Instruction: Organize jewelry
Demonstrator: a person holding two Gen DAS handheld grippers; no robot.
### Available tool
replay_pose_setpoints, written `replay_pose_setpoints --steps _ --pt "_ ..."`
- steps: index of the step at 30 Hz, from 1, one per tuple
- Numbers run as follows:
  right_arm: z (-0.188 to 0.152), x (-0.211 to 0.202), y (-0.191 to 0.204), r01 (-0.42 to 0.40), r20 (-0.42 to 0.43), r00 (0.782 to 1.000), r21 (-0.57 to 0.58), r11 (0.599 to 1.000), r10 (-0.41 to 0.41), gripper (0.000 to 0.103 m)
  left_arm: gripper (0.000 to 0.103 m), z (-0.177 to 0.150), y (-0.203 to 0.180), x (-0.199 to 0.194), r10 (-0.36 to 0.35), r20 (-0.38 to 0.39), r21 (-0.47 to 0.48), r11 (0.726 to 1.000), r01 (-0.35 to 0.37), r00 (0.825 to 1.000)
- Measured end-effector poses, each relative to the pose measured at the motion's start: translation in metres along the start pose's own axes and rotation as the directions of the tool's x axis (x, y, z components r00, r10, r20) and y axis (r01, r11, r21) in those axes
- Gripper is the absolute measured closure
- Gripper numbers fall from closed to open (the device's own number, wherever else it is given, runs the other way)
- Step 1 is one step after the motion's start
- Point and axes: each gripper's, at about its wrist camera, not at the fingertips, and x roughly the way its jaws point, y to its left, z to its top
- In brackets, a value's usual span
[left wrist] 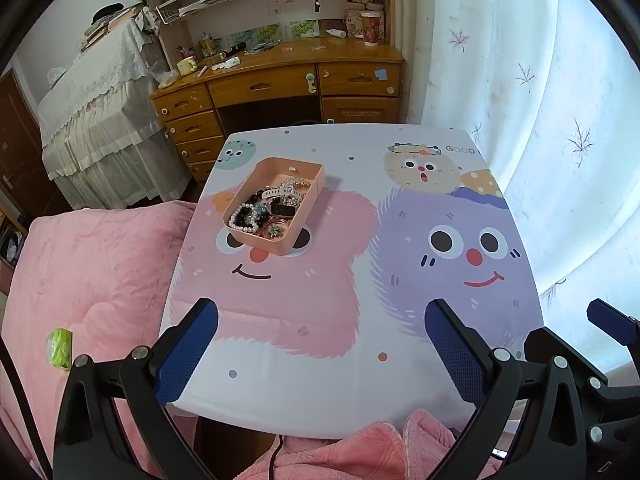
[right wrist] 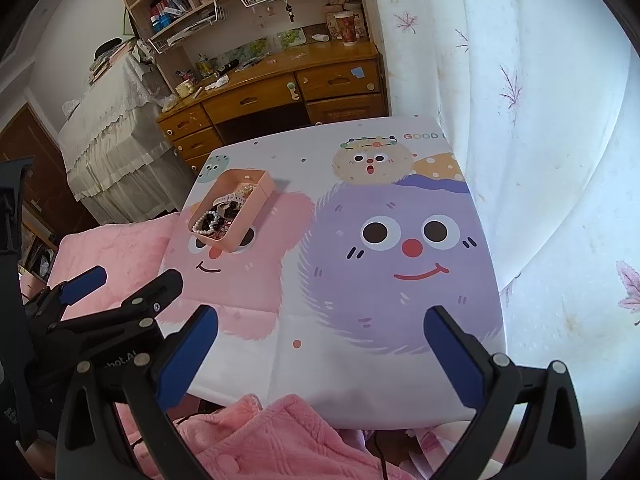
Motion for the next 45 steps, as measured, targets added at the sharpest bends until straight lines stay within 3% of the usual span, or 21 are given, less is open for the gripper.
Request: replay_pose_setpoints --steps 45 --pt "-0.002 -0.007 -0.018 -0.013 -0.003 1.000 0.019 1.000 0.013 0.000 0.001 -0.007 -0.009 -0.010 0.015 0.011 -0.001 1.000 -0.015 1.000"
